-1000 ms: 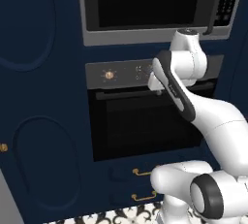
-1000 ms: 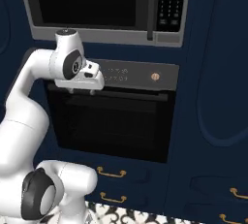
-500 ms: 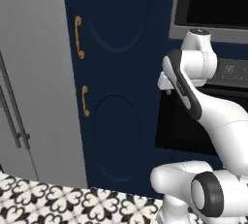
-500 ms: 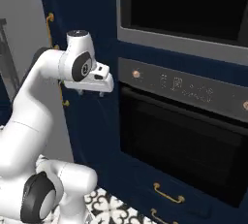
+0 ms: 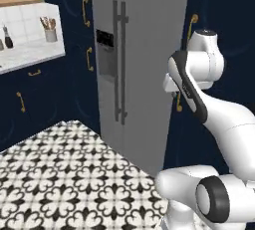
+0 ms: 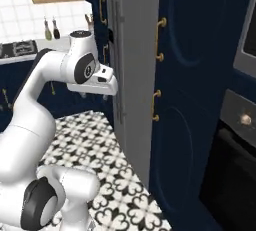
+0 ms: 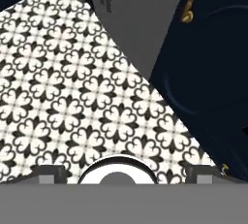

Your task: Navigate to the stove.

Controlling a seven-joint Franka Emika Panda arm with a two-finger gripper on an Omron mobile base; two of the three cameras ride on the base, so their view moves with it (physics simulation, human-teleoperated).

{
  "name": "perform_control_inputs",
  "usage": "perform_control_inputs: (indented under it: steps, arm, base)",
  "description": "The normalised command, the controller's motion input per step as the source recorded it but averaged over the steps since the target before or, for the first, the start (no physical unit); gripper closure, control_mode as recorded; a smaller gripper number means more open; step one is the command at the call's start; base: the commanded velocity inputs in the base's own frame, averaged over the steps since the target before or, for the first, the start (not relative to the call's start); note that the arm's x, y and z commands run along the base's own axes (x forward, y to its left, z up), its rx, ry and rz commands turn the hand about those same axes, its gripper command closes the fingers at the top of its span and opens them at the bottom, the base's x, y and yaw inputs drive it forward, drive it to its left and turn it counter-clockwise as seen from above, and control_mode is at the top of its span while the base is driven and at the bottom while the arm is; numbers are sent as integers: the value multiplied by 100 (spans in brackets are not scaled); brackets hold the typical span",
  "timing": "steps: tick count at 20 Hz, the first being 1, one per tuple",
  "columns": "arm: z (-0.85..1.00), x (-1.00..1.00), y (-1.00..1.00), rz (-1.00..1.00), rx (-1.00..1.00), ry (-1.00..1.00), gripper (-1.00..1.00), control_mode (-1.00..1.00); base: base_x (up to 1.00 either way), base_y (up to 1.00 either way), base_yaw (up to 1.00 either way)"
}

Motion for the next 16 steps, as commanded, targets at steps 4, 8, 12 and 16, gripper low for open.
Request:
perform_control_inputs:
  steps: [4, 8, 12, 16]
  arm:
    - [0, 0, 0, 0, 0, 0, -100, 100]
    - [0, 0, 0, 0, 0, 0, -100, 100]
    - [0, 0, 0, 0, 0, 0, -100, 100]
    - [0, 0, 0, 0, 0, 0, -100, 100]
  base:
    - [0, 51, 82]
    - [-6, 55, 78]
    - [-3, 19, 30]
    - [25, 36, -3]
